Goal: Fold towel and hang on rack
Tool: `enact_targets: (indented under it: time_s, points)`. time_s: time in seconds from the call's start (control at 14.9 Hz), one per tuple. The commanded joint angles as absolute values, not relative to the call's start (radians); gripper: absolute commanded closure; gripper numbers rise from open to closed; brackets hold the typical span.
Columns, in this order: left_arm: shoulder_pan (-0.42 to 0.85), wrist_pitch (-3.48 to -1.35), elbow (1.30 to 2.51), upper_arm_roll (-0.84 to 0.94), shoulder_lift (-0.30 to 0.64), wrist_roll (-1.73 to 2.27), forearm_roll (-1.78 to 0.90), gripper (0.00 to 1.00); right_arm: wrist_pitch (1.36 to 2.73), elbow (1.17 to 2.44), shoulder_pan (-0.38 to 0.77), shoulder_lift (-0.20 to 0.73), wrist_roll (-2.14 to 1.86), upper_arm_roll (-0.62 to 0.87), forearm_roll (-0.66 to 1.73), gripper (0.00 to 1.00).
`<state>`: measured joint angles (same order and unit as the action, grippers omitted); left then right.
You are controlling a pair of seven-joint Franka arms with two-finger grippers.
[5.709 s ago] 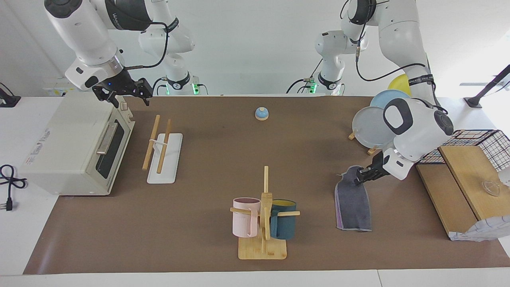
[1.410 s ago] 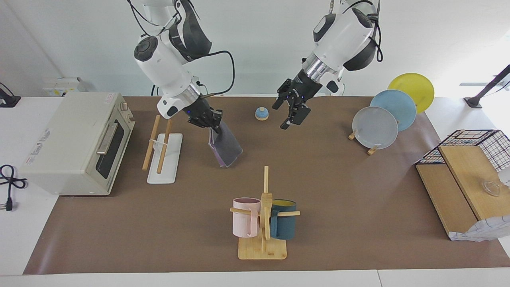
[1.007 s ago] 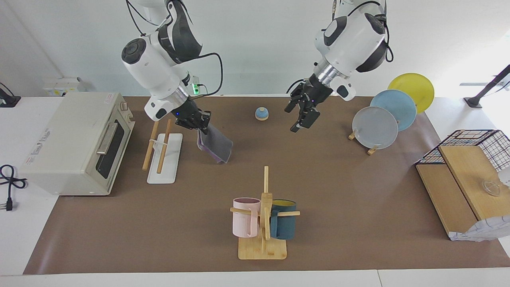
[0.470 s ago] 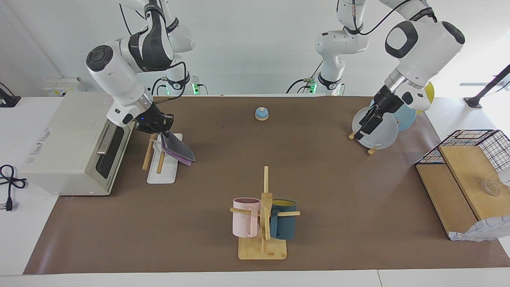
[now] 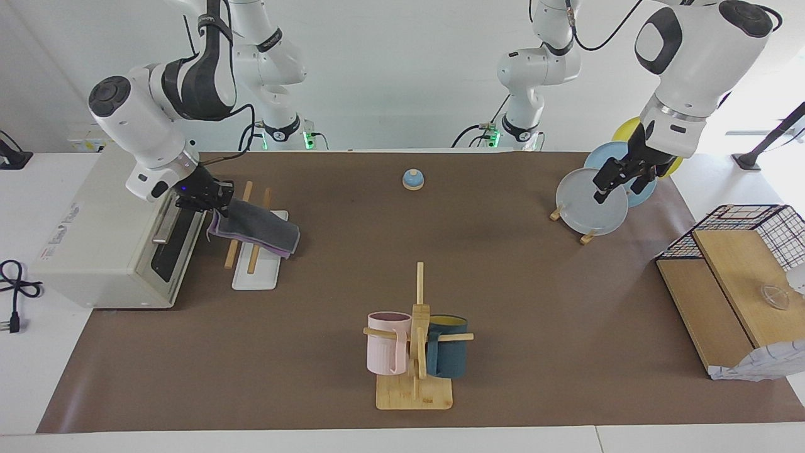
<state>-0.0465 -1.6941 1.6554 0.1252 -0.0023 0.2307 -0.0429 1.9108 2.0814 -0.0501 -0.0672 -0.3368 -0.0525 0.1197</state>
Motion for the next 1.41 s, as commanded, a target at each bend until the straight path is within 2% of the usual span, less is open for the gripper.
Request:
enact_targets:
  time_s: [0.0,0.07,0.13,0.2,0.27,0.34,0.47,0.67,0.87,1.21,1.34]
  points:
    - [-0.037,-1.586,1.585,0.127,0.031,0.146,-0.017,0.0,1.963,2.147,-0.064,-0.106,-0.351,-0.041,0.1,1.0]
    - [-0.035,-1.583,1.603,0.127,0.02,0.144,-0.017,0.0,1.968,2.148,-0.069,-0.106,-0.351,-0.041,0.095,1.0]
    - [-0.035,-1.585,1.635,0.127,0.009,0.141,-0.017,0.0,1.968,2.146,-0.069,-0.104,-0.351,-0.041,0.095,0.78]
    - [-0.031,-1.589,1.658,0.127,-0.003,0.14,-0.018,0.0,1.968,2.146,-0.069,-0.104,-0.35,-0.041,0.094,0.5]
    - [-0.022,-1.598,1.683,0.123,-0.012,0.14,-0.018,0.0,1.964,2.146,-0.069,-0.106,-0.35,-0.041,0.094,0.49]
    - [0.004,-1.609,1.692,0.112,-0.015,0.14,-0.018,0.0,1.968,2.146,-0.069,-0.104,-0.35,-0.041,0.094,0.4]
    - [0.058,-1.612,1.677,0.055,-0.006,0.124,-0.017,0.0,1.968,2.137,-0.071,-0.101,-0.356,-0.041,0.094,0.0]
    - [0.081,-1.594,1.615,0.029,0.015,0.107,-0.017,0.0,1.956,2.126,-0.072,-0.098,-0.362,-0.044,0.094,0.0]
    - [0.08,-1.552,1.606,0.028,0.015,0.104,-0.017,0.0,1.924,2.094,-0.072,-0.095,-0.359,-0.044,0.094,0.0]
    - [0.069,-1.557,1.617,0.029,0.002,0.107,-0.018,0.0,1.79,1.907,-0.055,-0.077,-0.354,-0.043,0.029,0.0]
    - [0.071,-1.555,1.623,0.029,-0.003,0.109,-0.018,0.0,1.693,1.798,-0.051,-0.048,-0.348,-0.035,-0.012,0.0]
